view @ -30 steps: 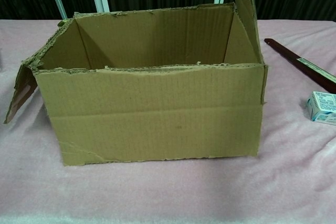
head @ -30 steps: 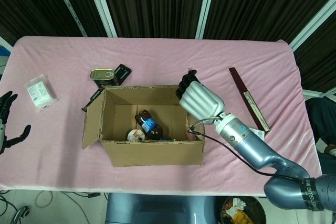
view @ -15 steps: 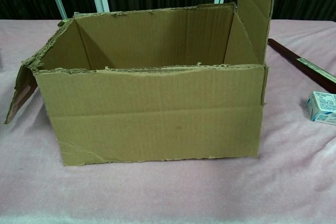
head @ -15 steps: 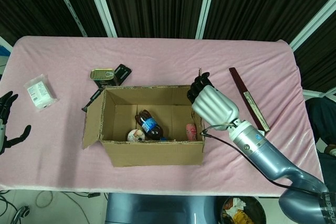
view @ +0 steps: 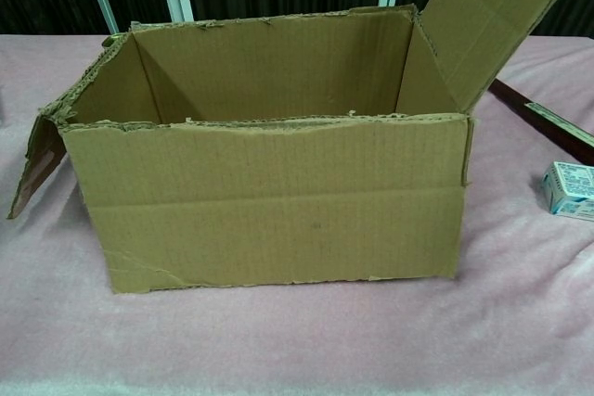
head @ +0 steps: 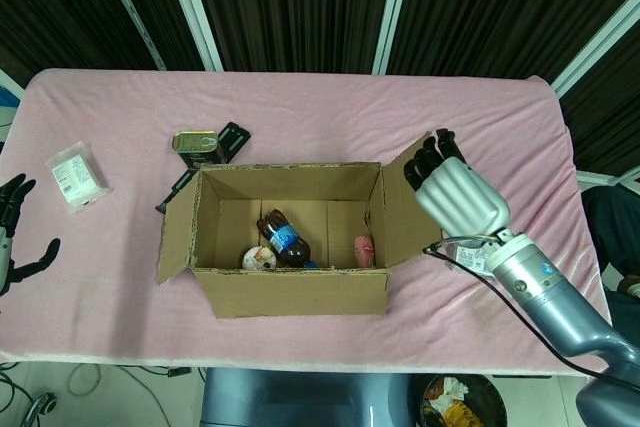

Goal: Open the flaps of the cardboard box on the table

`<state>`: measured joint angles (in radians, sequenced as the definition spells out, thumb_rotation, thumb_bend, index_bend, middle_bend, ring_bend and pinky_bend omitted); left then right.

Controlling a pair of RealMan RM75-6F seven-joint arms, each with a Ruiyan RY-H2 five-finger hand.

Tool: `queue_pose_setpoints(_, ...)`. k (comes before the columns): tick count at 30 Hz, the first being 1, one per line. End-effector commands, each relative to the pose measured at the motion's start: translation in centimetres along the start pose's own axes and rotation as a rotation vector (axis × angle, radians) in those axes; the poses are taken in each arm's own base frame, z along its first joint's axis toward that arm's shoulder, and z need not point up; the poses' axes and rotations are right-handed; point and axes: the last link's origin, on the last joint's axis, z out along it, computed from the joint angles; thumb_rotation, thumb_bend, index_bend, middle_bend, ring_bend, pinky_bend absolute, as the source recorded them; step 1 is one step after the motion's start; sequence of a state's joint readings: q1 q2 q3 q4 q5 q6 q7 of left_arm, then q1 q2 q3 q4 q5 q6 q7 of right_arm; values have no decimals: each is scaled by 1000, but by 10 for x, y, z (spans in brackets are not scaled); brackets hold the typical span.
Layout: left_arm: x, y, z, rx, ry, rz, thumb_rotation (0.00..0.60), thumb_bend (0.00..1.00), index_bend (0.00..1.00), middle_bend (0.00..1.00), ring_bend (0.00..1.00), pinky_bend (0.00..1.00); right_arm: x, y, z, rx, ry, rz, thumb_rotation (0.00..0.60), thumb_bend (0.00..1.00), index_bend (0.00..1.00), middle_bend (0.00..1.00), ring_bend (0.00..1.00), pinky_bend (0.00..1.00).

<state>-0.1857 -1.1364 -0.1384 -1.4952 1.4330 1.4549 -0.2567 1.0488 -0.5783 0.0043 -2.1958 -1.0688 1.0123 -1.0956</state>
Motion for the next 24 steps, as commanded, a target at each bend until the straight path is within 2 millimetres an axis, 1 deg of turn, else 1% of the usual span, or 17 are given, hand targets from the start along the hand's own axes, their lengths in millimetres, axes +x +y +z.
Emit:
queue_pose_setpoints(1, 0, 0, 0, -3, 2, 3, 600, 313, 36, 7, 0, 19, -16, 9, -10, -29, -42, -15, 600, 260, 206, 254, 198, 274)
queue_pose_setpoints(5, 0, 0, 0, -5, 0, 8, 600, 313, 36, 7, 0, 19, -42, 13, -23, -66, -128, 17, 600, 254, 206, 241, 184, 274)
queue_pose_setpoints(8, 0, 0, -1, -7, 3, 16, 600, 313, 36, 6, 0, 19, -61, 9, -34, -102, -174, 97, 600, 254, 204, 241, 185, 274)
queue_pose_setpoints(12, 1, 0, -2, -2, 6, 30, 600, 268, 33, 2, 0, 8, -91, -7, -51, -207, -164, 301, 600, 254, 166, 225, 173, 270)
queue_pose_setpoints(15, 0, -1, -4, 12, 1, 63, 600, 200, 10, 0, 0, 0, -108, -23, -65, -285, -129, 464, 600, 254, 58, 120, 82, 254)
queue_pose_setpoints(16, 0, -1, -5, 18, -2, 79, 600, 179, 3, 0, 0, 0, -115, -29, -72, -313, -124, 539, 600, 254, 23, 69, 42, 251)
queue_pose_setpoints(17, 0, -2, -6, 24, -2, 95, 600, 165, 0, 0, 0, 0, -120, -35, -78, -340, -115, 598, 600, 253, 8, 42, 22, 248)
queue_pose_setpoints(19, 0, -2, -7, 33, 5, 128, 600, 154, 0, 0, 0, 0, -132, -48, -91, -392, -104, 723, 598, 251, 0, 1, 0, 241)
queue_pose_setpoints(21, 0, -2, -8, 36, 9, 147, 600, 151, 0, 0, 0, 0, -144, -60, -104, -423, -102, 814, 588, 249, 0, 0, 0, 238)
queue_pose_setpoints(24, -1, -2, -8, 36, 13, 165, 600, 148, 0, 0, 0, 0, -159, -73, -120, -436, -94, 850, 569, 244, 0, 0, 0, 237)
